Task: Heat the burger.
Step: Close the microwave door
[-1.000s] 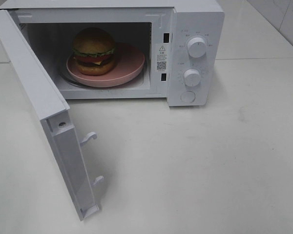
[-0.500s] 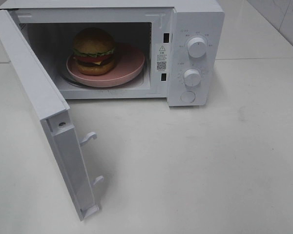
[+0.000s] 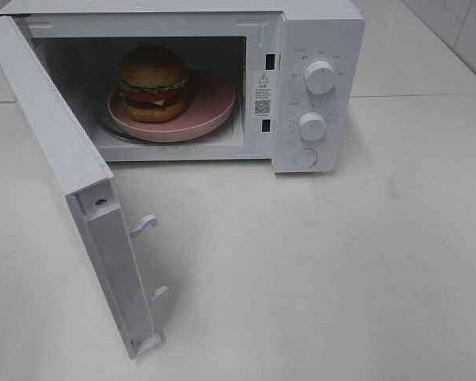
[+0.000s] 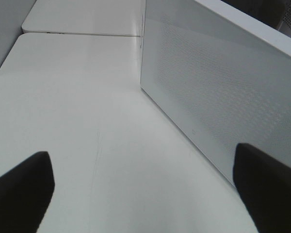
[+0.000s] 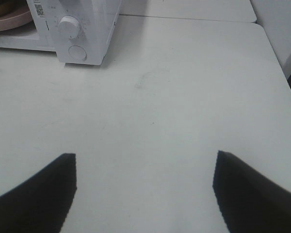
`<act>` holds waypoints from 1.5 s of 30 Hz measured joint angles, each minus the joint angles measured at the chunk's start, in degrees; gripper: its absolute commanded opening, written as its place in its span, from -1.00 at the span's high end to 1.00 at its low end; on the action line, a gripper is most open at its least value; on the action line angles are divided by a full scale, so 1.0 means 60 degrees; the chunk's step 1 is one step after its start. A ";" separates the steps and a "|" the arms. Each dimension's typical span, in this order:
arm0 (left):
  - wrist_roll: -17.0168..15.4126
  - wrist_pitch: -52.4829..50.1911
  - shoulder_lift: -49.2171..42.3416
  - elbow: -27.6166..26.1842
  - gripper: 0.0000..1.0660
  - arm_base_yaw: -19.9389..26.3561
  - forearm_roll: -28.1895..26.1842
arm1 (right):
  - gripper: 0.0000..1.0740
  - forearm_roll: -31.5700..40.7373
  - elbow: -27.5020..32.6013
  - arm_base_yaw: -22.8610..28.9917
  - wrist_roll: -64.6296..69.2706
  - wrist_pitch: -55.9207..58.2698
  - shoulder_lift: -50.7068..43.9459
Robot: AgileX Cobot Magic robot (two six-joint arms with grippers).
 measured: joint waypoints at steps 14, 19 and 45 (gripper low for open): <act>0.0000 -0.1748 0.3189 0.0010 1.00 0.0000 0.0000 | -0.41 0.0000 0.0000 0.0000 0.0000 0.0000 0.0000; 0.0286 -0.3524 0.3877 0.0392 1.00 0.0000 -0.0019 | -0.41 0.0000 0.0000 0.0000 0.0000 0.0000 0.0000; -0.0516 -1.3655 0.7534 0.3400 1.00 0.0000 0.1595 | -0.41 0.0000 0.0000 0.0000 0.0000 0.0000 0.0000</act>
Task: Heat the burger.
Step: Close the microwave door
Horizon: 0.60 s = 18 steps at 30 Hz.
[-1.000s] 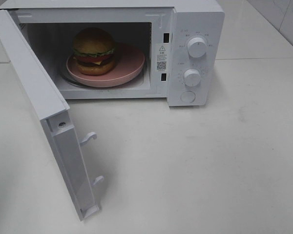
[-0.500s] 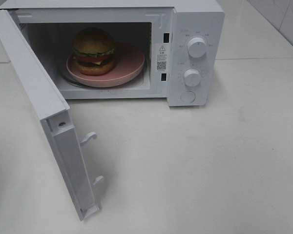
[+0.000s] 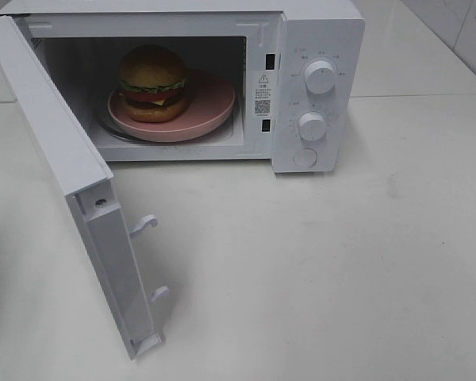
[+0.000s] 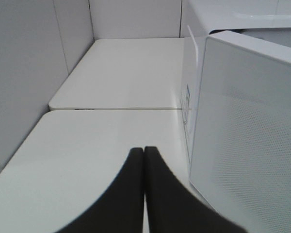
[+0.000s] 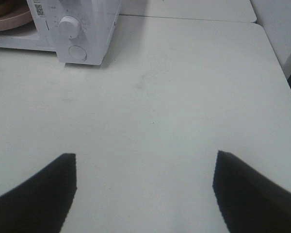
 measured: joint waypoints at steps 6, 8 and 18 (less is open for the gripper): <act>-0.1595 -0.0688 0.1289 -0.0153 1.00 0.0000 0.2053 | -0.41 0.0000 0.0000 0.0000 0.0000 0.0000 0.0000; -0.2187 -0.0840 0.1709 -0.0306 1.00 0.0000 0.2731 | -0.41 0.0000 0.0000 0.0000 0.0000 0.0000 0.0000; -0.2970 -0.1786 0.3610 -0.0917 1.00 -0.1261 0.4173 | -0.41 0.0000 0.0000 0.0000 0.0000 0.0000 0.0000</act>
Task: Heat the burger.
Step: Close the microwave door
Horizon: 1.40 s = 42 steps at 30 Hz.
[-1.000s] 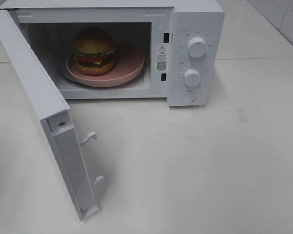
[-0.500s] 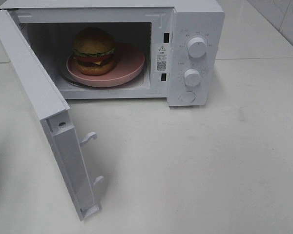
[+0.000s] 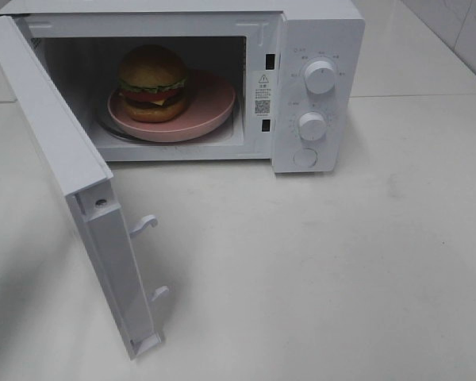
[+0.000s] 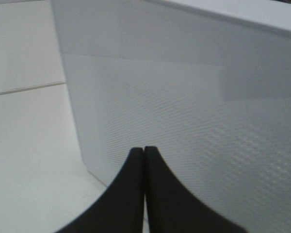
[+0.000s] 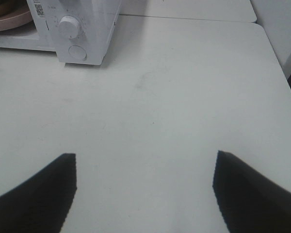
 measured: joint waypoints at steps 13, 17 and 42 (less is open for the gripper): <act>0.1642 -0.1939 0.1681 -0.0124 1.00 -0.2254 -0.2607 | -0.40 0.0000 0.0000 0.0000 0.0000 0.0000 0.0000; 0.2177 -0.2559 0.2483 -0.0325 1.00 -0.3113 -0.3829 | -0.40 0.0000 0.0000 0.0000 0.0000 0.0000 0.0000; 0.3820 -0.2235 0.5386 -0.4240 1.00 -0.5586 -0.7878 | -0.40 0.0000 0.0000 0.0000 0.0000 0.0000 0.0000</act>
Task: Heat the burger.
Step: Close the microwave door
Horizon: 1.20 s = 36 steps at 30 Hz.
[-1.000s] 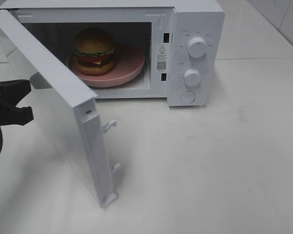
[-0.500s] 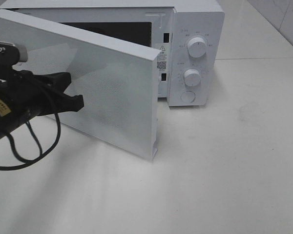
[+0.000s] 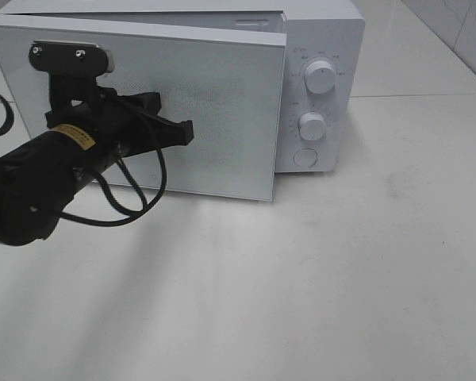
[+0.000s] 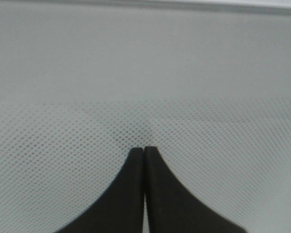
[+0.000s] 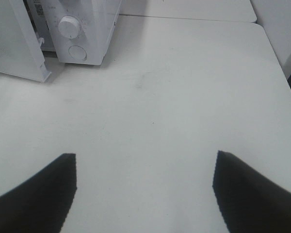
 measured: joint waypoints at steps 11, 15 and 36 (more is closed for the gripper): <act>0.0468 0.1175 0.0793 -0.1919 1.00 -0.0248 -0.0239 | -0.40 0.0000 0.0000 0.0000 0.0000 0.0000 0.0000; 0.0869 0.1757 0.1012 -0.2540 1.00 -0.0325 -0.0267 | -0.40 0.0000 0.0000 0.0000 0.0000 0.0000 0.0000; 0.1862 0.2836 0.1041 -0.3018 0.97 -0.0735 -0.1662 | -0.40 0.0000 0.0000 0.0000 0.0000 0.0000 0.0000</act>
